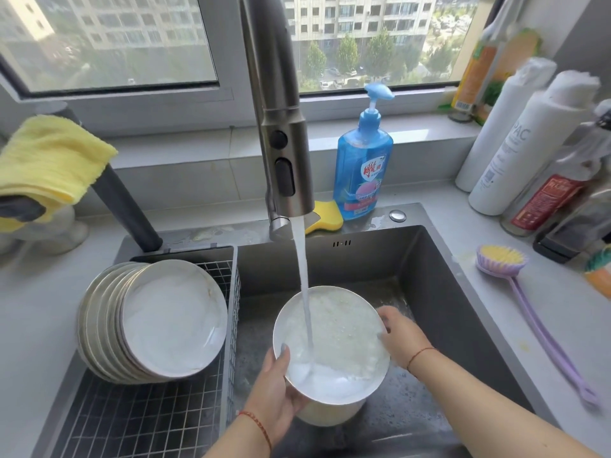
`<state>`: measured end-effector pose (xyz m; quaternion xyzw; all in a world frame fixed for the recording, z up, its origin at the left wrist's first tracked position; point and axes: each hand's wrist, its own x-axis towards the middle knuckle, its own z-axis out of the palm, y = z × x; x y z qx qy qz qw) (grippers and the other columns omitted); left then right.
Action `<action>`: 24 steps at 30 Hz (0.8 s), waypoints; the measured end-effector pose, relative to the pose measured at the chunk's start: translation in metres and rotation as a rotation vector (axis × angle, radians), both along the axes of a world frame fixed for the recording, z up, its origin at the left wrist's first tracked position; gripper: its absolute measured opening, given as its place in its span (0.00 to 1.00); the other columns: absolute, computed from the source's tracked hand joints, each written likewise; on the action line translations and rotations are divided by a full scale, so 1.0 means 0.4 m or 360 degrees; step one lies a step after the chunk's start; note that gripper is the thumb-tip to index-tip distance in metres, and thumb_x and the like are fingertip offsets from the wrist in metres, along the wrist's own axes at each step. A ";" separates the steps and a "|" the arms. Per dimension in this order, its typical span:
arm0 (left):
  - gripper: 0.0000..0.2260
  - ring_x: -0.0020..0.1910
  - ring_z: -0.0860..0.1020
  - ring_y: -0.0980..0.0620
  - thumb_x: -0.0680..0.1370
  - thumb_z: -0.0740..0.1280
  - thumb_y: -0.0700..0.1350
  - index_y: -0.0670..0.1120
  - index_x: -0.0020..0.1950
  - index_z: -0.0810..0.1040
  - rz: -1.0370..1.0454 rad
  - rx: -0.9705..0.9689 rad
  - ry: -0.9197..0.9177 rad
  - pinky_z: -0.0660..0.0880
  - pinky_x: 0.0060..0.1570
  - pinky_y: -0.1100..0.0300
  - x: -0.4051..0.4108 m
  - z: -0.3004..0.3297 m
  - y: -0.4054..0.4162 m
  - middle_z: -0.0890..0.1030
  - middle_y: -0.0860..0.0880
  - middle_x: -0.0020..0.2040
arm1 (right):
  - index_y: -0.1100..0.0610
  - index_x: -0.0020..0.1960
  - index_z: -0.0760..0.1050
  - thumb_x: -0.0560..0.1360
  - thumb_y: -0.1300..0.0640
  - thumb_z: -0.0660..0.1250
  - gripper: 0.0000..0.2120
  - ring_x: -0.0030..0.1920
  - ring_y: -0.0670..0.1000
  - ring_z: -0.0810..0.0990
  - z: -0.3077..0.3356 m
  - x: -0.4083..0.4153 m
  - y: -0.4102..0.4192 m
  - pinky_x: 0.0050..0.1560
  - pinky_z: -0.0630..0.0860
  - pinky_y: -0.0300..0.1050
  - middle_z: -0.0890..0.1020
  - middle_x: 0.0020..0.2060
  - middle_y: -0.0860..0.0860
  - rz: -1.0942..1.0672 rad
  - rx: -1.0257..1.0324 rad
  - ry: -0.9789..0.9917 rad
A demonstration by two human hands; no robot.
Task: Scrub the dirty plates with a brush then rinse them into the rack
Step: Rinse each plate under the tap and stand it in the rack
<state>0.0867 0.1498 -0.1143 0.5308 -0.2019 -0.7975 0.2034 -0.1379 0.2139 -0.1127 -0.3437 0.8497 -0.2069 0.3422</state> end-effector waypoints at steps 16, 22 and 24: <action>0.14 0.52 0.84 0.40 0.83 0.57 0.55 0.53 0.67 0.70 -0.0118 -0.0317 -0.0050 0.82 0.41 0.47 0.014 0.052 0.024 0.82 0.44 0.59 | 0.52 0.78 0.52 0.84 0.58 0.46 0.23 0.73 0.37 0.42 0.086 0.269 0.018 0.75 0.36 0.44 0.50 0.77 0.43 0.1269 0.0060 -0.0172; 0.14 0.56 0.82 0.41 0.81 0.60 0.59 0.56 0.64 0.73 -0.0192 -0.0380 -0.0070 0.82 0.46 0.43 0.012 0.072 0.039 0.80 0.47 0.62 | 0.55 0.78 0.44 0.83 0.50 0.42 0.25 0.78 0.54 0.45 0.083 0.255 -0.081 0.75 0.47 0.57 0.46 0.78 0.51 0.1046 0.0119 0.0264; 0.12 0.57 0.81 0.41 0.83 0.59 0.56 0.55 0.62 0.74 -0.0166 -0.0389 -0.0083 0.82 0.42 0.48 0.018 0.075 0.038 0.80 0.46 0.62 | 0.45 0.78 0.38 0.83 0.45 0.43 0.26 0.77 0.49 0.39 0.063 0.214 -0.086 0.75 0.39 0.53 0.38 0.76 0.42 0.1010 0.0192 0.0313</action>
